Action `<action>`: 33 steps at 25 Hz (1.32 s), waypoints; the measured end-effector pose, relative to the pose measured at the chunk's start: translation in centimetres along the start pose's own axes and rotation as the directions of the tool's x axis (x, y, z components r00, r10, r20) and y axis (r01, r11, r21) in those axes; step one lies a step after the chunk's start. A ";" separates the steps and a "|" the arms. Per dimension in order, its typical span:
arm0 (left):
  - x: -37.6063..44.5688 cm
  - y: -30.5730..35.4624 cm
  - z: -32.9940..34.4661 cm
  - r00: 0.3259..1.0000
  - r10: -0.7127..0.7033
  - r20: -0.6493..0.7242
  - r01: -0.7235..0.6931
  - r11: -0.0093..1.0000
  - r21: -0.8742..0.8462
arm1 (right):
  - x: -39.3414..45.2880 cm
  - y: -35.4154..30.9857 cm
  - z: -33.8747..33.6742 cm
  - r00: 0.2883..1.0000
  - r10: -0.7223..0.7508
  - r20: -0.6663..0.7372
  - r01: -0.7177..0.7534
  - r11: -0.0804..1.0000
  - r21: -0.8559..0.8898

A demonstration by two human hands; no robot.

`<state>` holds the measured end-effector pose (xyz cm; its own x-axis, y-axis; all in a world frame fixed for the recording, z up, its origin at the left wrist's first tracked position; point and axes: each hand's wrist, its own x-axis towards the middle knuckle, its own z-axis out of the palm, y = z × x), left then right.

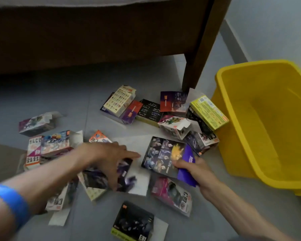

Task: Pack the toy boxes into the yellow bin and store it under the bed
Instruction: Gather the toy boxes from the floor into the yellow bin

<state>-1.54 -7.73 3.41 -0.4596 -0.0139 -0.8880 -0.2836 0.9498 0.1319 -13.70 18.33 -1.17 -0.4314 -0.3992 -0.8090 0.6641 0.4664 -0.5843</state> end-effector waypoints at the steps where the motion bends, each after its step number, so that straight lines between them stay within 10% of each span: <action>1: -2.5 -1.1 -2.5 0.994 -0.047 0.102 0.057 0.994 -0.091 | -1.7 -1.4 -0.4 0.997 -0.072 0.013 0.072 0.996 -0.057; 5: -10.6 0.3 -13.2 0.924 -0.048 -0.378 -0.047 0.970 -0.239 | -9.7 -9.6 -6.9 0.829 -0.557 0.049 0.559 0.829 -0.023; 10: -6.4 17.0 -20.7 0.388 0.126 -0.913 -0.782 0.569 -0.254 | -16.4 -16.2 -19.9 0.486 -0.805 -0.339 0.737 0.586 -0.335; 13: 0.5 28.6 -18.3 0.441 0.278 -0.853 -0.779 0.590 -0.210 | -13.7 -15.7 -25.1 0.600 -0.735 -0.316 0.518 0.658 -0.547; 16: 6.5 33.9 -13.7 0.726 0.252 -0.639 -0.374 0.926 -0.059 | -8.1 -12.9 -25.9 0.796 -0.549 -0.253 0.258 0.688 -0.679; 20: 8.7 33.9 -12.3 0.904 0.195 -0.381 -0.035 0.921 0.389 | -2.7 -8.8 -25.2 0.955 -0.224 -0.195 0.021 0.706 -0.708; 23: 7.8 32.6 -12.8 0.836 0.359 -0.416 -0.154 0.880 0.450 | -1.4 -7.8 -24.1 0.973 -0.178 -0.144 -0.025 0.541 -0.840; 27: 5.1 27.2 -10.3 0.528 0.433 -0.730 -0.529 0.841 0.116 | -3.0 -8.8 -22.4 0.841 -0.498 -0.213 -0.202 0.077 -0.976; 30: 4.3 20.4 -6.9 0.333 0.026 -0.943 -0.604 0.774 -0.192 | -4.8 -10.6 -19.5 0.649 -0.751 -0.124 -0.087 0.088 -0.992; 33: 4.7 13.6 -3.2 0.394 -0.381 -0.837 -0.457 0.708 -0.538 | -5.7 -12.1 -12.2 0.404 -0.906 0.126 0.359 0.031 -0.933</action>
<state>-10.23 4.13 2.48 -0.7770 -0.6287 -0.0313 -0.4434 0.5113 0.7362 -26.69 24.65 9.73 -0.6993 -0.6830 0.2108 -0.7040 0.6072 -0.3683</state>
